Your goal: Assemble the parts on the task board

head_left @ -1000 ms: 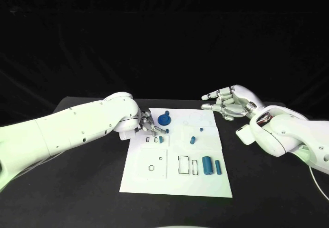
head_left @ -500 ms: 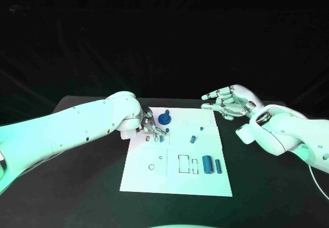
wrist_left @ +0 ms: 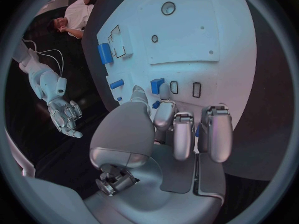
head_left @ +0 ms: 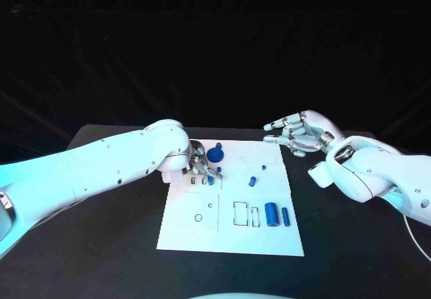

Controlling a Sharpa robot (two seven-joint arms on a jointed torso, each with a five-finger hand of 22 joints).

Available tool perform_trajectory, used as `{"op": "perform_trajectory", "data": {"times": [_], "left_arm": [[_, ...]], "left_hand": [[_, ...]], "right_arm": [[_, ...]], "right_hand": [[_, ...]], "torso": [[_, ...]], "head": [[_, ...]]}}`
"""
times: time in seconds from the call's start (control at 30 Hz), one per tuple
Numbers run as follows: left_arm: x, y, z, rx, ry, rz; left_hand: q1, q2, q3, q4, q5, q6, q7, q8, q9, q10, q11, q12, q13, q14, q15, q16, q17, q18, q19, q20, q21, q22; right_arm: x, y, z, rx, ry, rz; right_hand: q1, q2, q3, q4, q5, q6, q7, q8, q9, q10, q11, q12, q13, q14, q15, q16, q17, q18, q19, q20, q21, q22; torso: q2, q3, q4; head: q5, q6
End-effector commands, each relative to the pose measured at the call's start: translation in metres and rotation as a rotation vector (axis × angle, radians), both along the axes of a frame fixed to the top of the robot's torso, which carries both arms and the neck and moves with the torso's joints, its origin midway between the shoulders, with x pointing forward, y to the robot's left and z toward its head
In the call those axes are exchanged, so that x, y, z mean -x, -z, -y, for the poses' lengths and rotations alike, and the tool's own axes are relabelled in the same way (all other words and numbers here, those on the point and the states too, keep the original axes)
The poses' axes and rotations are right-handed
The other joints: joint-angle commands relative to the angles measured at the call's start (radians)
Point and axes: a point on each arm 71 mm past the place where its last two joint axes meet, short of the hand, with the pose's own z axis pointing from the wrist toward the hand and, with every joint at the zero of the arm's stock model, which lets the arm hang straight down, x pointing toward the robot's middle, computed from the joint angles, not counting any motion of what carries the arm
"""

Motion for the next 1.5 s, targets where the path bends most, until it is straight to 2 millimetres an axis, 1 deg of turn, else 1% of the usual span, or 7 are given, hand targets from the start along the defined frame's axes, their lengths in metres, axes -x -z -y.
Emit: {"op": "perform_trajectory", "data": {"times": [0.03,0.6,0.87,1.07,1.2,1.37,1.5], "left_arm": [[0.0011,0.0010,0.0024,-0.007,0.017,-0.026],[0.0001,0.0034,0.0016,-0.017,0.020,-0.040],[0.0004,0.0037,0.0027,0.030,0.005,-0.057],[-0.0002,0.0030,0.0035,0.058,-0.007,-0.050],[-0.0007,0.0028,0.0026,0.064,-0.012,-0.046],[-0.0005,0.0029,0.0016,0.066,-0.008,-0.049],[0.0002,0.0029,0.0003,0.068,-0.006,-0.051]], "left_hand": [[0.006,0.012,-0.006,-0.001,-0.004,-0.010,-0.001,0.006,0.003,0.006,0.002,0.006,0.002,0.105,-0.005,0.002,0.263,-0.015,0.059,-0.004,0.005,0.165],[0.045,0.027,-0.002,-0.012,-0.004,-0.023,0.000,0.019,0.022,0.004,0.004,0.004,0.003,0.105,-0.004,0.002,0.263,-0.014,0.056,-0.002,0.001,0.159],[0.116,0.078,0.046,-0.040,-0.003,-0.036,0.000,0.029,0.042,0.000,0.004,0.000,0.001,0.105,-0.004,0.002,0.263,-0.013,0.054,-0.002,-0.002,0.157],[0.213,0.121,0.122,-0.092,-0.002,-0.053,-0.010,0.029,0.052,-0.004,-0.006,-0.006,-0.001,0.105,-0.011,0.002,0.263,-0.012,0.051,-0.006,-0.005,0.154],[0.270,0.129,0.174,-0.127,-0.002,-0.066,-0.013,0.024,0.054,-0.009,-0.010,-0.012,-0.004,0.105,-0.014,0.002,0.263,-0.011,0.050,-0.009,-0.006,0.152],[0.311,0.108,0.270,-0.161,0.002,-0.079,-0.005,0.017,0.060,-0.016,-0.004,-0.024,-0.009,0.105,-0.010,0.002,0.263,-0.011,0.049,-0.010,-0.008,0.151],[0.277,0.036,0.430,-0.165,0.022,-0.079,-0.002,0.016,0.073,-0.015,0.003,-0.033,-0.013,0.105,-0.007,0.002,0.263,-0.010,0.047,-0.002,-0.013,0.147]], "right_arm": [[0.0004,0.0008,-0.0018,0.017,-0.014,0.002],[0.0007,0.0013,-0.0031,0.019,-0.018,-0.002],[0.0008,0.0017,-0.0049,0.020,-0.025,-0.008],[0.0009,0.0023,-0.0060,0.022,-0.030,-0.015],[0.0010,0.0030,-0.0063,0.026,-0.034,-0.023],[0.0011,0.0036,-0.0067,0.029,-0.038,-0.031],[0.0011,0.0040,-0.0070,0.031,-0.041,-0.035]], "right_hand": [[0.017,0.001,-0.008,-0.002,-0.006,-0.006,-0.002,0.003,0.000,-0.005,-0.003,0.004,-0.002,0.049,0.002,-0.005,0.036,0.020,-0.002,-0.001,-0.004,-0.001],[0.024,0.001,-0.012,-0.005,-0.008,-0.006,-0.002,0.004,0.000,-0.006,-0.003,0.004,-0.004,0.049,0.002,-0.006,0.035,0.020,-0.001,-0.001,-0.005,-0.002],[0.024,0.002,-0.012,-0.005,-0.008,-0.006,-0.002,0.004,0.000,-0.007,-0.003,0.003,-0.004,0.048,0.002,-0.007,0.034,0.020,-0.002,-0.001,-0.006,-0.003],[0.024,0.002,-0.012,-0.005,-0.008,-0.006,-0.002,0.004,0.000,-0.006,-0.003,0.004,-0.004,0.048,0.002,-0.007,0.034,0.020,-0.002,-0.001,-0.007,-0.004],[0.027,0.008,-0.014,-0.004,-0.002,-0.007,-0.002,0.005,0.000,-0.009,-0.003,0.002,-0.007,0.048,0.002,-0.009,0.031,0.020,-0.002,-0.001,-0.008,-0.006],[0.030,0.011,-0.018,-0.004,0.006,-0.007,-0.001,0.005,0.000,-0.011,-0.002,0.001,-0.009,0.047,0.002,-0.012,0.028,0.021,-0.003,-0.001,-0.011,-0.008],[0.030,0.012,-0.019,-0.004,0.008,-0.007,-0.001,0.005,0.000,-0.011,-0.002,0.001,-0.009,0.047,0.002,-0.012,0.028,0.021,-0.003,-0.001,-0.011,-0.009]], "torso": [[0.000,-0.0007,-0.0003],[0.000,-0.0002,-0.0004],[0.000,-0.0001,-0.0004],[0.000,-0.0003,-0.0006],[0.000,0.0000,-0.0001],[-0.001,-0.0002,0.0001],[0.000,-0.0004,0.0001]], "head": [[0.000,0.001],[-0.005,-0.001],[-0.005,-0.003],[-0.005,-0.004],[-0.005,-0.005],[-0.004,-0.006],[-0.002,-0.006]]}}
